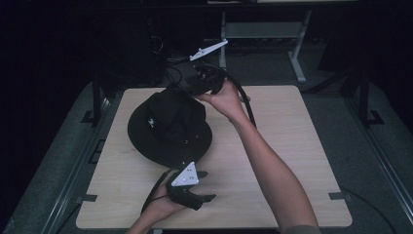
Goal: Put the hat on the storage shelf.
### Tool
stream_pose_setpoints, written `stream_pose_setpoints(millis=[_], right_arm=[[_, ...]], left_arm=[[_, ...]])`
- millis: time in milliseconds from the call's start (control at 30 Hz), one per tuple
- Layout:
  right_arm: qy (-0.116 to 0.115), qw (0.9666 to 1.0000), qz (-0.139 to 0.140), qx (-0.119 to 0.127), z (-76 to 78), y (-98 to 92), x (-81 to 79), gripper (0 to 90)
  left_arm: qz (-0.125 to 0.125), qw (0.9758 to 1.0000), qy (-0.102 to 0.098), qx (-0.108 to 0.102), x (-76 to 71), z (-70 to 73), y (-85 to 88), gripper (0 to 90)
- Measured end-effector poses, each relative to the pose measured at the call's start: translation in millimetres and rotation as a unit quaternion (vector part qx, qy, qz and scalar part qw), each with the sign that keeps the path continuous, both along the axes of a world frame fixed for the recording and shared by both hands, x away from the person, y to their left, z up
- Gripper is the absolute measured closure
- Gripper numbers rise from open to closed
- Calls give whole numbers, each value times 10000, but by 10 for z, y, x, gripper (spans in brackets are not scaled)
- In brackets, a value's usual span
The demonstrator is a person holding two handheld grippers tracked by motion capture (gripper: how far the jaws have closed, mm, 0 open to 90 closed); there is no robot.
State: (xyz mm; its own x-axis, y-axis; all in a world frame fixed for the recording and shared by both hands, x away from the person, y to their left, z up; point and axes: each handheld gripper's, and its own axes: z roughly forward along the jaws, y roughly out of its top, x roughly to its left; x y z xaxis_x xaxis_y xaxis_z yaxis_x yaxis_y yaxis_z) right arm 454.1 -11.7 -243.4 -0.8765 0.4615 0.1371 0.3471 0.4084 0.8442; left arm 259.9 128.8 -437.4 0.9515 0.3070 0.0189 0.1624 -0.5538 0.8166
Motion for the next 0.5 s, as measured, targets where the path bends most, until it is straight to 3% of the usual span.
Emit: stream_pose_setpoints(millis=[500], right_arm=[[73,9999,-147,47,-14,-248,-63,301]], left_arm=[[19,10000,38,10,-11,3,21,244]])
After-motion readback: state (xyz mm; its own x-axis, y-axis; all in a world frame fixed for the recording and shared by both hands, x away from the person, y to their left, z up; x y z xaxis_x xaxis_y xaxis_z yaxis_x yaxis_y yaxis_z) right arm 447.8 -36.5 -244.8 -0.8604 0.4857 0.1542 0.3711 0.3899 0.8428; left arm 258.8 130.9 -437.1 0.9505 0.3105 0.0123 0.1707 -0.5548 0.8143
